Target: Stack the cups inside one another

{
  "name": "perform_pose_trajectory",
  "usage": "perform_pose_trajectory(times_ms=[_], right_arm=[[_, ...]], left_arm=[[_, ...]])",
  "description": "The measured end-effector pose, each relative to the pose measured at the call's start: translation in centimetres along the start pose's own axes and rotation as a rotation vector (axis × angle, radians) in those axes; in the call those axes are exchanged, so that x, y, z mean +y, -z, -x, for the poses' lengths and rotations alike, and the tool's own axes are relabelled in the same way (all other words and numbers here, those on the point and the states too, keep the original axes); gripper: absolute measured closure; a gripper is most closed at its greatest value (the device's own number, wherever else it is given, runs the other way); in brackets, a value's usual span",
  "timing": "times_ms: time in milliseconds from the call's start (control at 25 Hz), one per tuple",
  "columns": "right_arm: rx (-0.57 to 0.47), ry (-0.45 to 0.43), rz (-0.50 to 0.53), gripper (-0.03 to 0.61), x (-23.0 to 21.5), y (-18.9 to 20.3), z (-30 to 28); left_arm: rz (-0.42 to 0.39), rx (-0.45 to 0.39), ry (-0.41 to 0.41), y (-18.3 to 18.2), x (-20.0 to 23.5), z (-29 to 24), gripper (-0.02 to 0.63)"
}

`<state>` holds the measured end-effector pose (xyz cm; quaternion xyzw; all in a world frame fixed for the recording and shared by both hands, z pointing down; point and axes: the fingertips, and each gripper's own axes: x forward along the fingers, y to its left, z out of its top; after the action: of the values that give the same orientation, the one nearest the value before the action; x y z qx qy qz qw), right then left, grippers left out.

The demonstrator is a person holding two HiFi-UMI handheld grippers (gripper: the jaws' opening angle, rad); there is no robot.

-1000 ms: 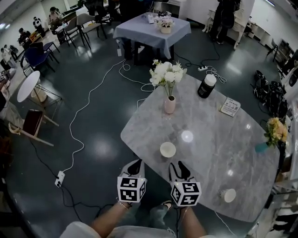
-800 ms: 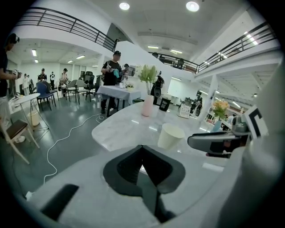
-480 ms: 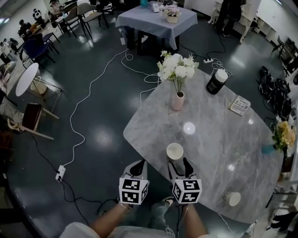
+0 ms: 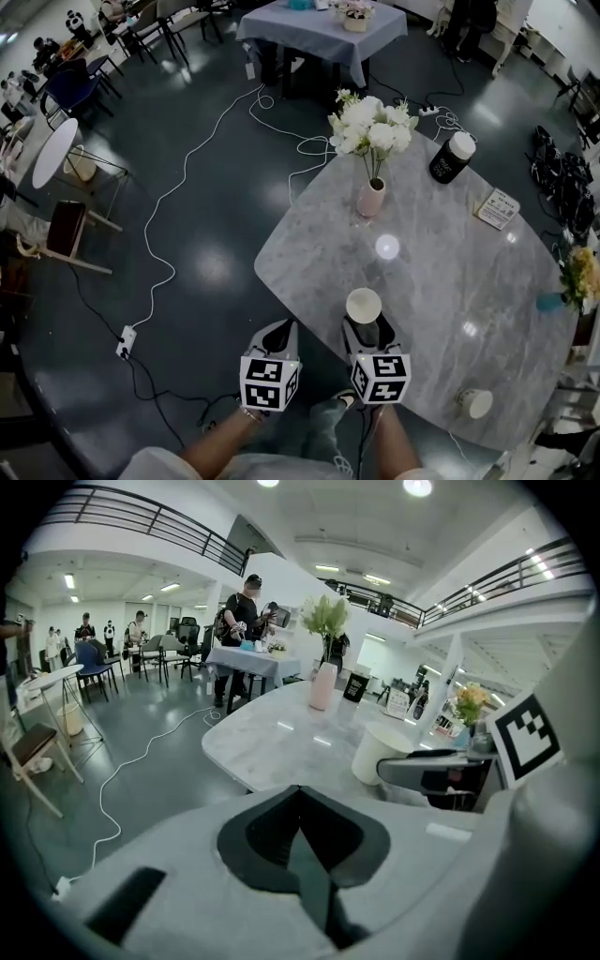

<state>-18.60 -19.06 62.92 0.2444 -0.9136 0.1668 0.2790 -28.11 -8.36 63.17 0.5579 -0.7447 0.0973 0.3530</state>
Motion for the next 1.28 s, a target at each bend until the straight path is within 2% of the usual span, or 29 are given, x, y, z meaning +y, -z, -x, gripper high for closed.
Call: perform_pose_trajectory(times_ms=[680,1280], right_arm=[[0.018,0.065,-0.016,0.333,-0.9,0.2,-0.9],[-0.04,0.099,-0.045,0.333,-2.0,-0.3,1.0]], left_arm=[[-0.002,0.014,0.007,0.2,0.8,-0.4,0.617],[-0.039,0.019,0.037,0.3,-0.7,-0.5,0.617]])
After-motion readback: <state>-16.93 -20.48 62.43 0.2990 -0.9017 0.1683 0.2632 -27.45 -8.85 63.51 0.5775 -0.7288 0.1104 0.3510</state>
